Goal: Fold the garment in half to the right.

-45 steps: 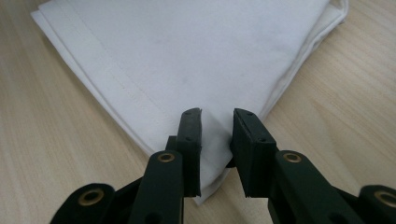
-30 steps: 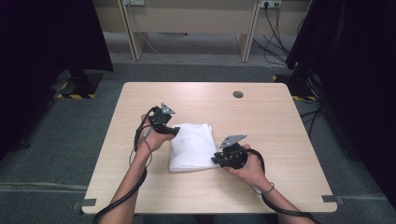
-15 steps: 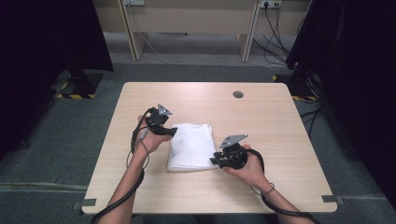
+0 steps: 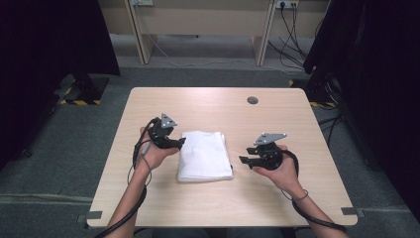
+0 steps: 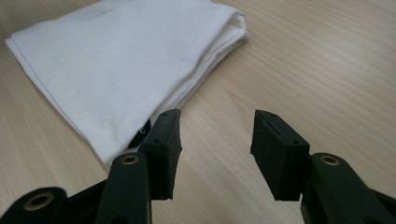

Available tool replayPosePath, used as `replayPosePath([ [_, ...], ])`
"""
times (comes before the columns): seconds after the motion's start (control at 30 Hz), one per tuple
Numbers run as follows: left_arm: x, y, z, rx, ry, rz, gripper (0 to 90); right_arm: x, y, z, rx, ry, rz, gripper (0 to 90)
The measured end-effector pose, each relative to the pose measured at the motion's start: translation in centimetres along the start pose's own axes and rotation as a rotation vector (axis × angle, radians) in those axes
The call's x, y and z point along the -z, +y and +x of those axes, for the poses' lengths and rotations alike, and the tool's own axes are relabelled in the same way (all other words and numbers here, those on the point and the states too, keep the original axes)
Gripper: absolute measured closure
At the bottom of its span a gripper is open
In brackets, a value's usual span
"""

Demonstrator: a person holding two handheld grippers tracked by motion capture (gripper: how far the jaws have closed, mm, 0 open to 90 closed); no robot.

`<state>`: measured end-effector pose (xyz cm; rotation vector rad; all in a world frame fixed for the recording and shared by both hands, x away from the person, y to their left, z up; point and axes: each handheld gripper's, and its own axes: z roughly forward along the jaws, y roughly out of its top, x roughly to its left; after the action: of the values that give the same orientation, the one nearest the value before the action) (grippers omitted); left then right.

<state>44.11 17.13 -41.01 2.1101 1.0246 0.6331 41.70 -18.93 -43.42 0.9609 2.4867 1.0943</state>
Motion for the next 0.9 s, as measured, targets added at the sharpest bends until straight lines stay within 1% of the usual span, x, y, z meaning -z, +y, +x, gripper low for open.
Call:
replayPosePath([
  [0.2, 0.7, -0.4, 0.0, -0.001, 0.007, -0.016, 29.4, 0.7, -0.7, -0.9, -0.016, -0.017, 0.002, 51.0],
  [0.37, 1.5, -0.8, 0.1, -0.005, 0.016, -0.034, 28.6, 1.6, -1.0, -1.7, -0.032, -0.034, -0.011, 49.6],
  [0.63, 2.0, -1.5, 0.0, 0.0, 0.016, -0.05, 27.8, 2.5, -1.4, -2.4, -0.053, -0.052, -0.021, 47.5],
  [0.9, 2.9, -2.1, 0.1, 0.003, 0.02, -0.07, 27.2, 3.2, -1.8, -2.9, -0.07, -0.064, -0.029, 45.2],
])
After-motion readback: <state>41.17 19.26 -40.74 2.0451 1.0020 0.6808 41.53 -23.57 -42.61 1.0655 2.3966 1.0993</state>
